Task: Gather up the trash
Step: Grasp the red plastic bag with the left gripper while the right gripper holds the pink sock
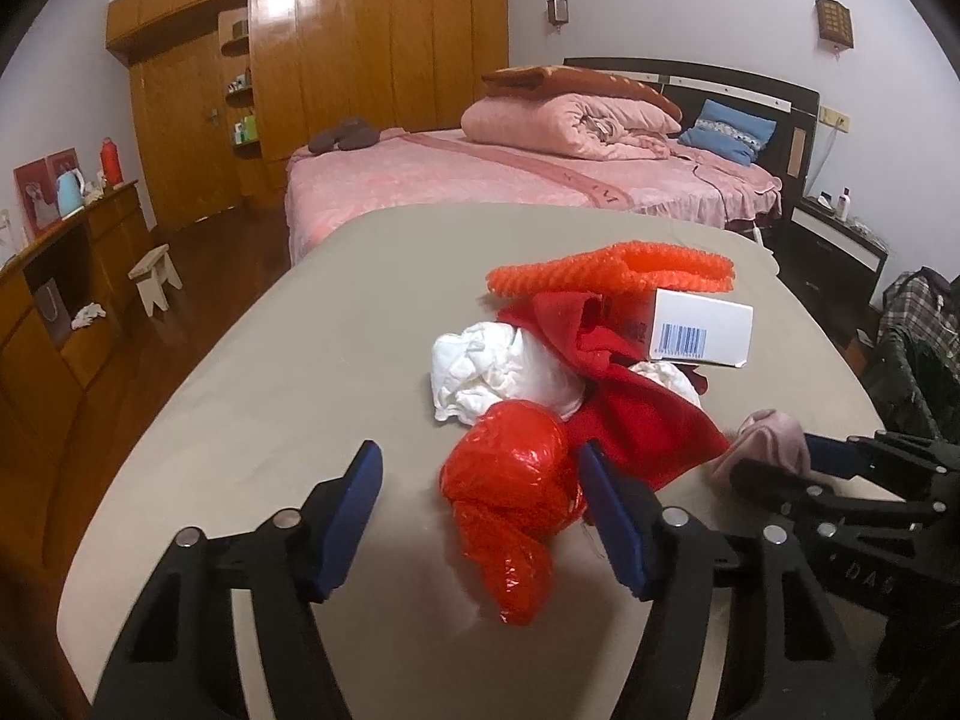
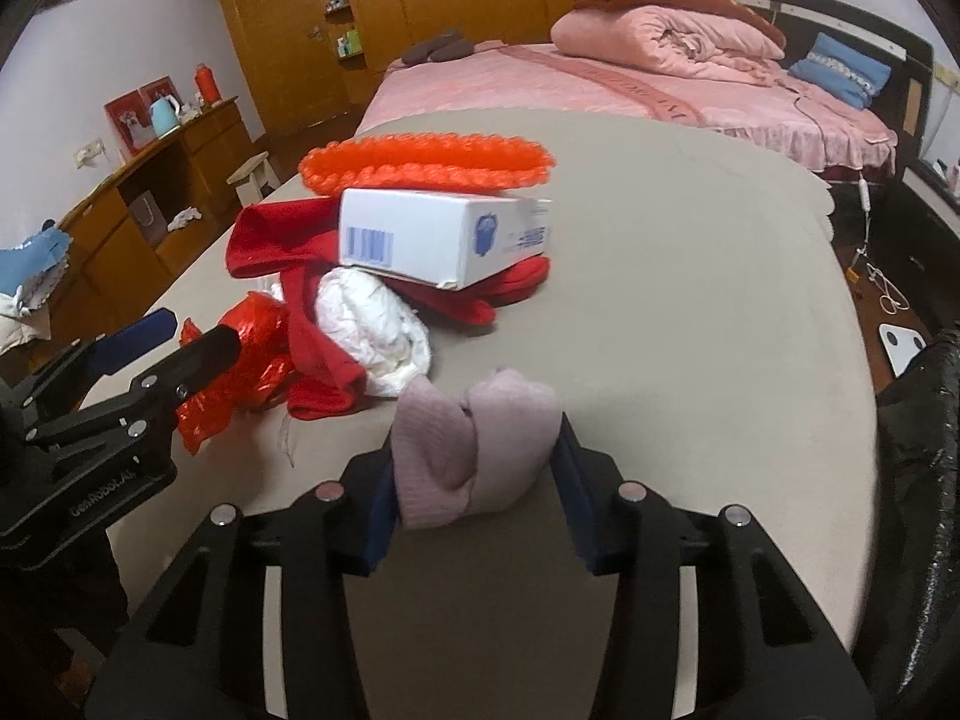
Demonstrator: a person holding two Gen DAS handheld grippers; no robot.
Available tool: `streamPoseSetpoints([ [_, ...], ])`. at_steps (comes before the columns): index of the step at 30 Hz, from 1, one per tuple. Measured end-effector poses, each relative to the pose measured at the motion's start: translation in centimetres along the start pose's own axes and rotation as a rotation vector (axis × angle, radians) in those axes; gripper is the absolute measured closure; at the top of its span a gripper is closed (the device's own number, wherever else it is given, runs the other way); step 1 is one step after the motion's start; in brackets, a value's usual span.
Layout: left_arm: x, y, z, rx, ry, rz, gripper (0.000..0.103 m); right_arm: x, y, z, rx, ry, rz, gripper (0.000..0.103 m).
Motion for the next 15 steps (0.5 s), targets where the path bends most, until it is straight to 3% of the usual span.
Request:
streamPoseSetpoints([
  [6, 0.9, 0.6, 0.6, -0.014, -0.034, 0.022, 0.048, -0.2, 1.1, -0.1, 0.017, 0.002, 0.019, 0.058],
  [10, 1.4, 1.1, 0.9, -0.030, -0.060, 0.048, 0.062, -0.2, 1.7, -0.1, 0.021, 0.000, 0.025, 0.058],
  [15, 1.0, 0.8, 0.8, -0.055, -0.045, 0.051, 0.069, -0.6, 1.9, -0.1, 0.020, 0.004, 0.028, 0.058],
])
Point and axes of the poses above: each gripper's, at about its wrist camera, not at the fingertips, and x roughly the way its jaws point, y to its right, z to its underside, the point moved 10 cm from there along x, roughly the way its jaws point, and after that the axes turned 12 degrees about y, right-handed, at the moved point
